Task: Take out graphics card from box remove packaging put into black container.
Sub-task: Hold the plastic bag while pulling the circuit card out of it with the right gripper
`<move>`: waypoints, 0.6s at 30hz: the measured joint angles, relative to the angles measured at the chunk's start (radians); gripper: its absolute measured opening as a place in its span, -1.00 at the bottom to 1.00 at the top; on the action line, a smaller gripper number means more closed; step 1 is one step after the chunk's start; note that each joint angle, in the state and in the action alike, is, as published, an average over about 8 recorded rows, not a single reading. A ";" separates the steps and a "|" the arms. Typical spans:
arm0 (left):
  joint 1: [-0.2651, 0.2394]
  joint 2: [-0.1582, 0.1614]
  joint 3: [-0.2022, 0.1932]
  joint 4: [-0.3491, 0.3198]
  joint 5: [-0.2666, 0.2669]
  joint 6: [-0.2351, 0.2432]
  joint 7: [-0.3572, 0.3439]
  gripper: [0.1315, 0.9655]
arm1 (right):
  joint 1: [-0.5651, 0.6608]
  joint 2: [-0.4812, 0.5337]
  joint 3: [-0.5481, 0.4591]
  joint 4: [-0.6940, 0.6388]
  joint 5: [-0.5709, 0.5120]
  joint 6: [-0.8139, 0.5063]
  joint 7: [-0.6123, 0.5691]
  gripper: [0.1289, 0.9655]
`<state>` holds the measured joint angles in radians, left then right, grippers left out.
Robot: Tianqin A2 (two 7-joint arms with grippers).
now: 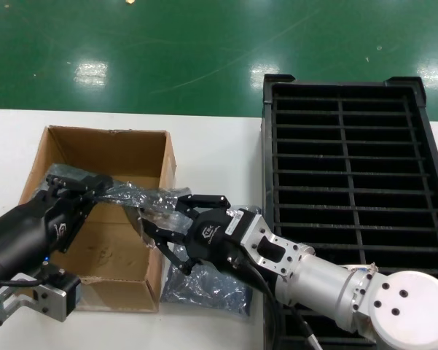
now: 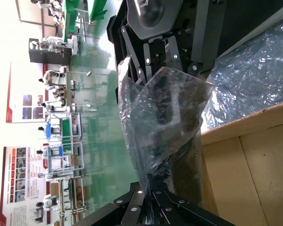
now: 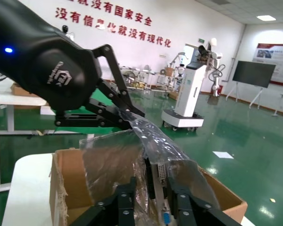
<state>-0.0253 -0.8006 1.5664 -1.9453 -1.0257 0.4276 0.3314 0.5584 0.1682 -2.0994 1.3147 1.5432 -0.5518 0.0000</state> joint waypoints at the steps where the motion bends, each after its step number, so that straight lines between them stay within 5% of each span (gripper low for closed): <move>1: 0.000 0.000 0.000 0.000 0.000 0.000 0.000 -0.98 | 0.002 -0.003 0.001 -0.005 0.000 0.002 0.003 -0.69; 18: 0.000 0.000 0.000 0.000 0.000 0.000 0.000 -0.98 | 0.036 -0.067 0.021 -0.088 0.034 0.018 0.017 -0.69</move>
<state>-0.0253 -0.8006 1.5664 -1.9453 -1.0257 0.4276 0.3314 0.5943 0.1013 -2.0783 1.2262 1.5776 -0.5341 0.0170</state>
